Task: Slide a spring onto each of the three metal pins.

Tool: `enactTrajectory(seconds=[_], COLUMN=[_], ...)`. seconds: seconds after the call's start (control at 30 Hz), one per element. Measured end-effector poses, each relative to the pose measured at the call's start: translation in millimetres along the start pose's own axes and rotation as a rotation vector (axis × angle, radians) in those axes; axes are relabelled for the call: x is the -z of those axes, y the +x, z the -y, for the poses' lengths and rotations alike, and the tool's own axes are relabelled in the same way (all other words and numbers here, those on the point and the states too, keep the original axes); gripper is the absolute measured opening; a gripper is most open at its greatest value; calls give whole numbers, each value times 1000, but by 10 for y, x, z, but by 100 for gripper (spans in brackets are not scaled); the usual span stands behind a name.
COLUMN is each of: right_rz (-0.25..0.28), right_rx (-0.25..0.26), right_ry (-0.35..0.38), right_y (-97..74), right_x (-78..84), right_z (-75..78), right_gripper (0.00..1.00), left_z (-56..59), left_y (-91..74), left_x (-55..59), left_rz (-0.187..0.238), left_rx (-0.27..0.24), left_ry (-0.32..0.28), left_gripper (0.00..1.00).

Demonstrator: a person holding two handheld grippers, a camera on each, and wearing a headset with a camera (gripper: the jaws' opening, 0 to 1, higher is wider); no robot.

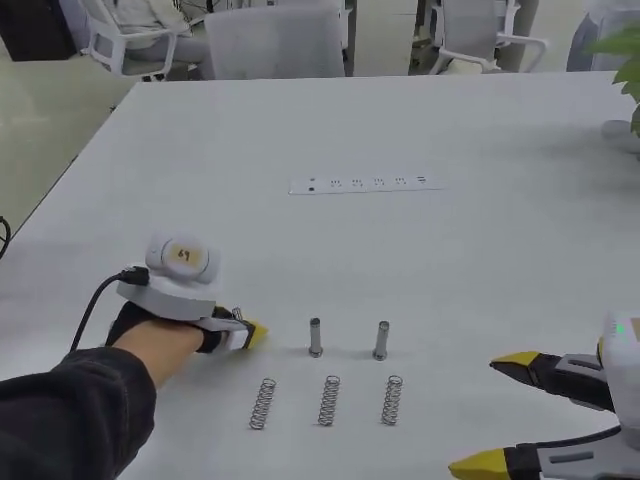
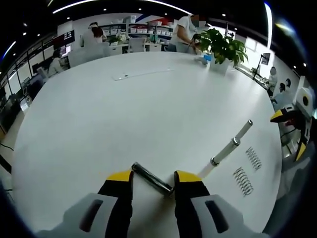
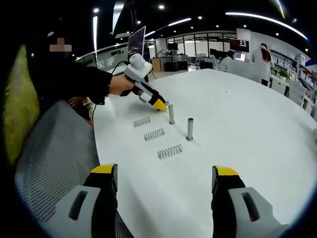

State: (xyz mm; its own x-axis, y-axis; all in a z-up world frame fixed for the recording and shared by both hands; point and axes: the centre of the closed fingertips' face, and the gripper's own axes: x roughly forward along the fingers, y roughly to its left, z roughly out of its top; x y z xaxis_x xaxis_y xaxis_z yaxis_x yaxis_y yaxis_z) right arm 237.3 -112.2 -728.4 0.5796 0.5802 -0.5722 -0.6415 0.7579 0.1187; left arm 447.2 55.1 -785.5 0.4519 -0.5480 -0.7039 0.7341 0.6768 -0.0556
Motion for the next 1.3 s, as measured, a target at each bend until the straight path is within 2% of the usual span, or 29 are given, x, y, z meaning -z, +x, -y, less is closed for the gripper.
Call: enactTrajectory(seconds=[0.07,0.27,0.37,0.47,0.57,0.9,1.3], right_rz=[0,-2,0,0,-2,-8,-8], right_rx=[-1,-3,-4,-4,-4,-1,0], right_ry=[-1,0,0,0,1,5,11], right_y=[0,4,3,2,2,5,12], right_x=[-3,-1,-9,-11,-9,25,46], right_z=[-4,-12,-9,-4,-7,13,24], right_gripper=[77,77,76,77,76,76,76], left_z=[4,-79,-115,-120,-148,-217,-195], left_y=[-5,-9,-17,-6,16,75,134], left_x=[4,8,-28,-29,-36,-94,-124], left_rz=[-4,-12,5,3,2,-7,-25], left_rx=[4,-31,-37,-43,-47,-65,-79], left_ry=[0,24,5,15,9,18,47], left_gripper=[24,12,7,7,11,10,5])
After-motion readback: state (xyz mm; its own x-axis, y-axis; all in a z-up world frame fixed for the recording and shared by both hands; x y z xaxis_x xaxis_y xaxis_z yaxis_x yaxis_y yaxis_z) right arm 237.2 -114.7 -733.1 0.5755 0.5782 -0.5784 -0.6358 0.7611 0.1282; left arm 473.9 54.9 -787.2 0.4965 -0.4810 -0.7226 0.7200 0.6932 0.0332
